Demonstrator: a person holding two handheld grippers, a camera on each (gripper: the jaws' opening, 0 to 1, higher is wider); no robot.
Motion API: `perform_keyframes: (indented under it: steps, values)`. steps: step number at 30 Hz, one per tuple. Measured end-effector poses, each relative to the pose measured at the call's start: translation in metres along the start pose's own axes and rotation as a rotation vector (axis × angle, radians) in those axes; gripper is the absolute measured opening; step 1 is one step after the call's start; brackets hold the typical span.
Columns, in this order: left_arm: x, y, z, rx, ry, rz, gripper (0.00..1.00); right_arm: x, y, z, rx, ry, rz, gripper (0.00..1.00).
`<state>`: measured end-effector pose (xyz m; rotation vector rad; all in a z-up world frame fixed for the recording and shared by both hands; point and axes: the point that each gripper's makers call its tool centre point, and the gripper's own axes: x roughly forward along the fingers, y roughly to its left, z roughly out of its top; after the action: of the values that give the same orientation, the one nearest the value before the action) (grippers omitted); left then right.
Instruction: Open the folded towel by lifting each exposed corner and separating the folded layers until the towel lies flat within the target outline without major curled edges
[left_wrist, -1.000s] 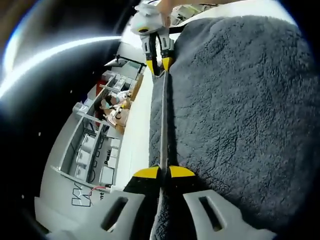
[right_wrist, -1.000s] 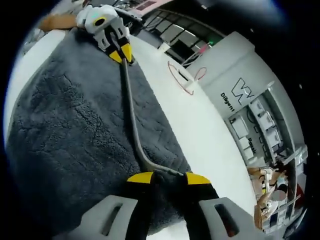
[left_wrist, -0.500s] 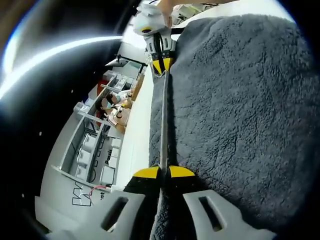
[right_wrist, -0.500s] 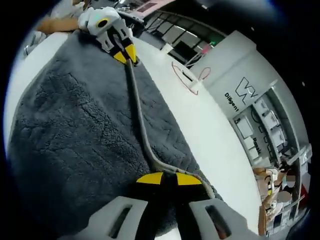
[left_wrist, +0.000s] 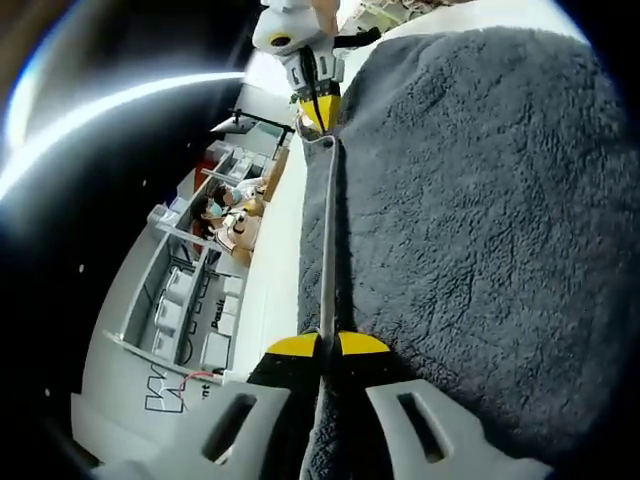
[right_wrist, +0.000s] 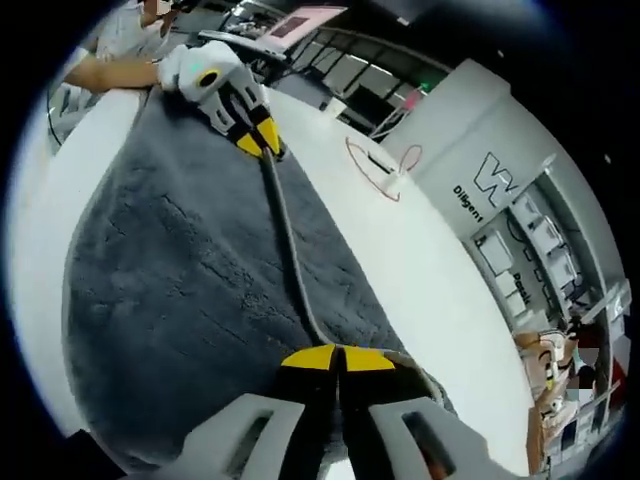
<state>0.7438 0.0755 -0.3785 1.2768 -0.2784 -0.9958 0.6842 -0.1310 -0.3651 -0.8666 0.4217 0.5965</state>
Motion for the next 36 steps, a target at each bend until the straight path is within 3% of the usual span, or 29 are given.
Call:
perform_keyframes:
  steps: [3, 7, 11, 13, 14, 16, 17, 19, 21, 22, 25, 29, 31, 33, 36]
  values:
    - [-0.001, 0.0, 0.001, -0.005, -0.001, 0.0, 0.05, -0.004, 0.011, 0.006, 0.005, 0.005, 0.033, 0.0]
    - [0.0, 0.0, 0.0, -0.004, 0.001, 0.001, 0.05, -0.009, 0.039, 0.011, -0.027, 0.037, 0.13, 0.0]
    - [-0.001, 0.0, 0.0, -0.001, 0.002, 0.004, 0.05, -0.013, 0.038, 0.019, -0.028, 0.036, 0.109, 0.0]
    - [-0.001, 0.0, 0.001, -0.001, 0.002, 0.003, 0.05, -0.019, 0.027, 0.03, -0.115, 0.017, 0.057, 0.0]
    - [-0.002, 0.0, 0.001, -0.002, 0.002, 0.003, 0.05, -0.021, 0.03, 0.031, -0.1, 0.02, 0.067, 0.0]
    - [-0.002, 0.0, 0.001, -0.007, 0.001, 0.003, 0.05, -0.022, 0.04, 0.03, -0.105, 0.047, 0.11, 0.0]
    - [-0.002, -0.001, 0.001, -0.004, 0.001, 0.003, 0.05, -0.022, 0.055, 0.023, -0.173, 0.109, 0.191, 0.0]
    - [-0.002, -0.001, 0.002, 0.014, 0.003, 0.005, 0.05, -0.021, 0.061, 0.022, -0.22, 0.138, 0.228, 0.0]
    - [-0.002, -0.001, 0.001, 0.008, 0.004, 0.003, 0.05, -0.021, 0.061, 0.036, -0.252, 0.109, 0.22, 0.0]
    - [-0.002, -0.001, 0.001, 0.007, 0.004, 0.003, 0.05, -0.023, 0.066, 0.04, -0.267, 0.1, 0.248, 0.0]
    - [-0.003, -0.001, 0.001, -0.002, 0.001, 0.004, 0.05, -0.031, 0.081, 0.033, -0.282, 0.158, 0.322, 0.0]
    - [-0.003, -0.001, 0.001, 0.003, 0.002, 0.005, 0.05, -0.044, 0.109, 0.006, -0.323, 0.301, 0.472, 0.0]
    - [-0.003, -0.001, 0.001, 0.002, 0.003, 0.006, 0.05, -0.042, 0.112, 0.005, -0.339, 0.315, 0.478, 0.0]
    - [-0.002, -0.001, 0.001, 0.0, 0.005, 0.008, 0.05, -0.045, 0.12, 0.007, -0.344, 0.304, 0.53, 0.0]
    - [-0.002, -0.001, 0.001, -0.005, 0.004, 0.008, 0.05, -0.042, 0.117, 0.007, -0.336, 0.337, 0.529, 0.0]
